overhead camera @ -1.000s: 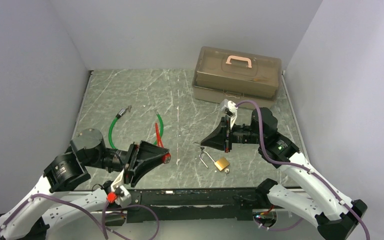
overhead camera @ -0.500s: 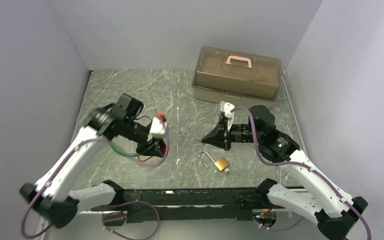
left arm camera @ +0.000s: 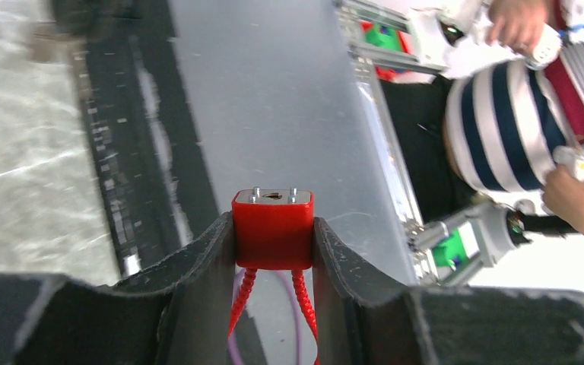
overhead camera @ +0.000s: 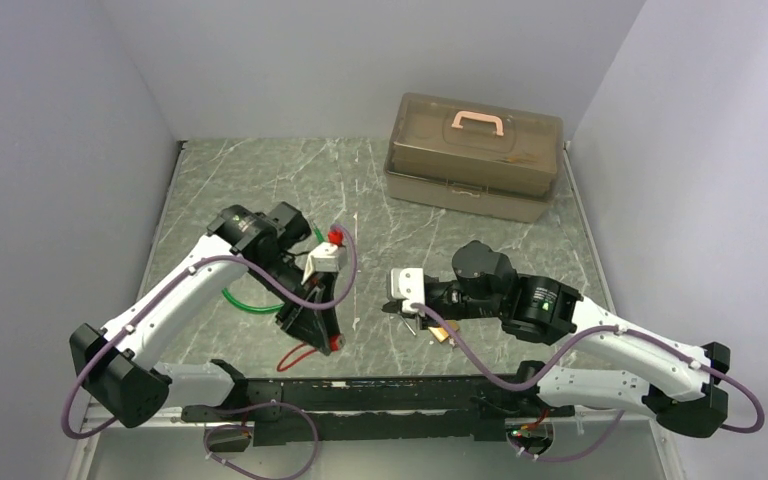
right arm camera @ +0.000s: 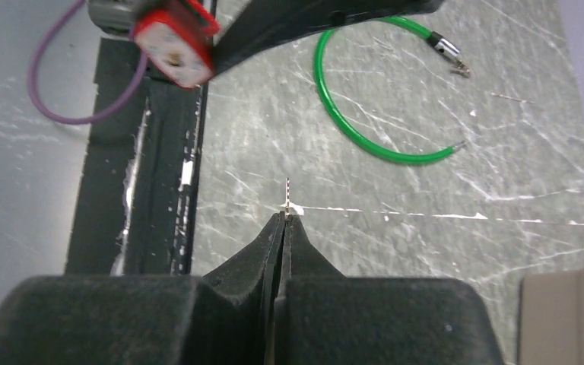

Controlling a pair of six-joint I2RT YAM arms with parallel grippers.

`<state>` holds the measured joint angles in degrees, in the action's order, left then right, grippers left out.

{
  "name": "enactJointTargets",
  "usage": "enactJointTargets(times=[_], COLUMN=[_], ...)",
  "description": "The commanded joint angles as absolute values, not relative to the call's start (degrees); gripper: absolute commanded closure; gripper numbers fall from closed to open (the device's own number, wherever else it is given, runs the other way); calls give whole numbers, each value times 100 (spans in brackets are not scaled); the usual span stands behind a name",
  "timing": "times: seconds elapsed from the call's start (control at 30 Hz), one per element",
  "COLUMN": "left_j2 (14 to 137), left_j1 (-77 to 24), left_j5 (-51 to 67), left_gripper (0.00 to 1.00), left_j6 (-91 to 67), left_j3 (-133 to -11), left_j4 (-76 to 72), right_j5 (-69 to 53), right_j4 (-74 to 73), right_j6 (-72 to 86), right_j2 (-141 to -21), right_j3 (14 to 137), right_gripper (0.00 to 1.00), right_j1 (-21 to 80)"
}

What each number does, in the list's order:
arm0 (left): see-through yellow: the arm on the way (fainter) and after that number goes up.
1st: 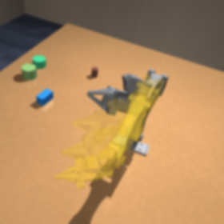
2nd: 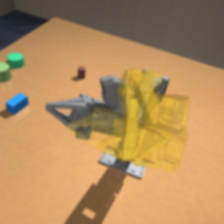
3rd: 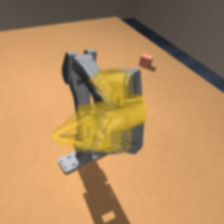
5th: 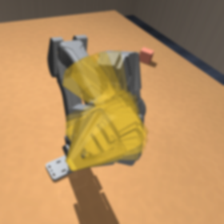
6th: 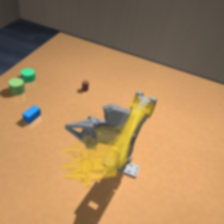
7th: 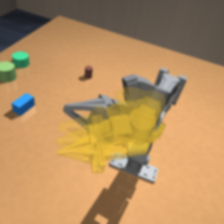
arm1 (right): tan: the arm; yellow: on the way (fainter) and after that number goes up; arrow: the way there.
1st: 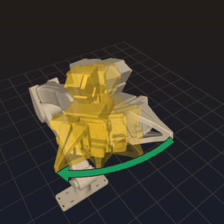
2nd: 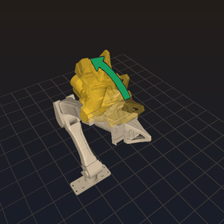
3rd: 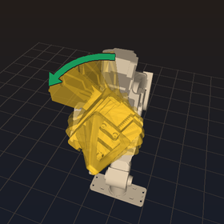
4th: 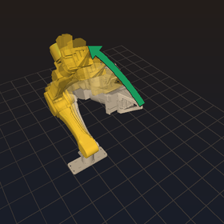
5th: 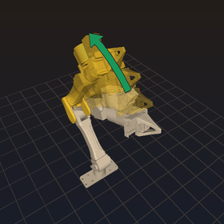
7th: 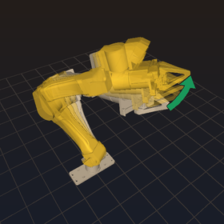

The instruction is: Unlock with the key

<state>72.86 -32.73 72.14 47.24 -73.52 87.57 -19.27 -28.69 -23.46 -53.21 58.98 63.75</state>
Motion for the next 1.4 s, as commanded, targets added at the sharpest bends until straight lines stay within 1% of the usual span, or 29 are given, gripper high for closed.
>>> enactJointTargets(times=[0.0, 0.27, 0.47, 1.0, 1.37], left_j2=[7132, 7427, 7581, 7700, 7590], left_j1=[-3745, -3747, -3798, -4007, -4062], left_j5=[8003, 7875, 7919, 7788, 7831], left_gripper=[97, 98, 100, 100, 100], left_j6=[5043, 5028, 5045, 5082, 5090], left_j3=[-7139, -7273, -7313, -7419, -7415], left_j4=[9045, 9052, 9057, 9060, 9054], right_j5=[-1333, -1433, -1662, -1680, -1518], right_j4=[-2974, -3587, -3419, -3509, -3366], right_j6=[-3088, -3447, -3457, -3539, -3589], right_j2=[-5193, -5275, -5111, -5533, -5794], right_j3=[6080, 6557, 6475, 6794, 6917], right_gripper=[100, 100, 100, 100, 100], right_j1=[6670, 7114, 7341, 8058, 8152])
